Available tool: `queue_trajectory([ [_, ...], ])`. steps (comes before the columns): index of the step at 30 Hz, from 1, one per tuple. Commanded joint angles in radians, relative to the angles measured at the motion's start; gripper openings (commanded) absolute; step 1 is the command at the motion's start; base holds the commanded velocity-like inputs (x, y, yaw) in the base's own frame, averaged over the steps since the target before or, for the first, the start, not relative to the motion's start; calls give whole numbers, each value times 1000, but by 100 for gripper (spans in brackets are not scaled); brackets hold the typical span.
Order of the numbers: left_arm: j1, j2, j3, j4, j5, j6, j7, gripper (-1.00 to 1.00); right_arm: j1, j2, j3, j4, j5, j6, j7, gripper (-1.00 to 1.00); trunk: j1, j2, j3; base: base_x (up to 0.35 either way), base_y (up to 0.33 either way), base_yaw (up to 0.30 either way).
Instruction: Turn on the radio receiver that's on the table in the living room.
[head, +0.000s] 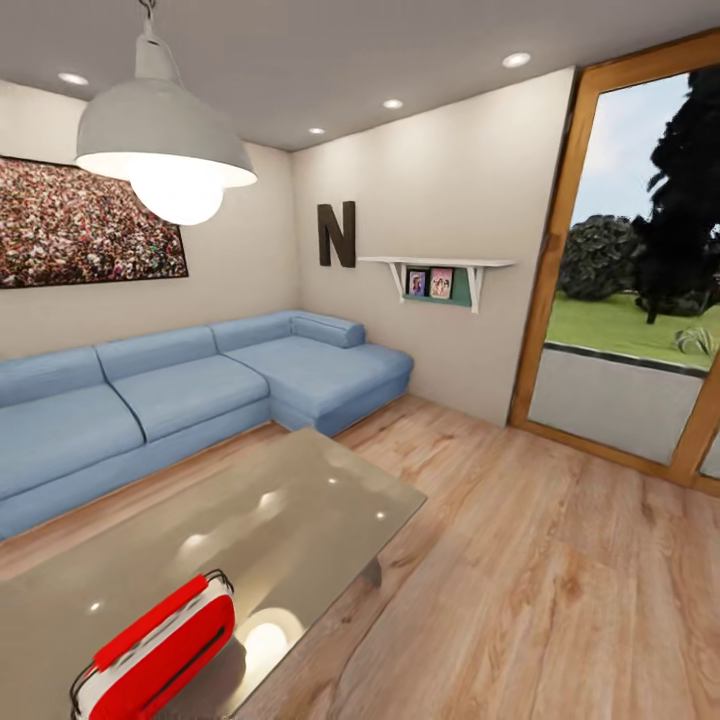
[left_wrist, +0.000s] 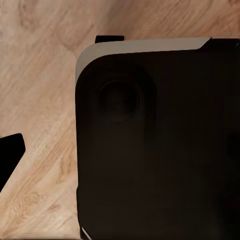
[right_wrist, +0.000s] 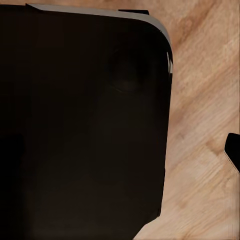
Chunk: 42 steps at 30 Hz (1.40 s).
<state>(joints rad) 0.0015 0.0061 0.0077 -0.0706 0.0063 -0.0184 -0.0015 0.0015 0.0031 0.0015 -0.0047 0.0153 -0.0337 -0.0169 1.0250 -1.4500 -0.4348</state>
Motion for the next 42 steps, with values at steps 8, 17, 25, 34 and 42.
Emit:
queue_trajectory([
  [8,0,0,0,0,1,0,0,100,0,0,0,0,0,0,0,100,0,0,0,0,0,285],
  [17,0,0,0,0,0,0,0,100,0,0,0,0,0,0,0,100,0,0,0,0,0,285],
  [25,0,0,0,0,0,0,0,100,0,0,0,0,0,1,0,100,0,0,0,0,0,285],
  [34,0,0,0,0,0,0,0,100,0,0,-1,0,0,1,0,100,0,0,0,0,0,285],
  [42,0,0,0,0,0,0,0,100,0,0,0,0,0,0,0,100,0,0,0,0,0,285],
])
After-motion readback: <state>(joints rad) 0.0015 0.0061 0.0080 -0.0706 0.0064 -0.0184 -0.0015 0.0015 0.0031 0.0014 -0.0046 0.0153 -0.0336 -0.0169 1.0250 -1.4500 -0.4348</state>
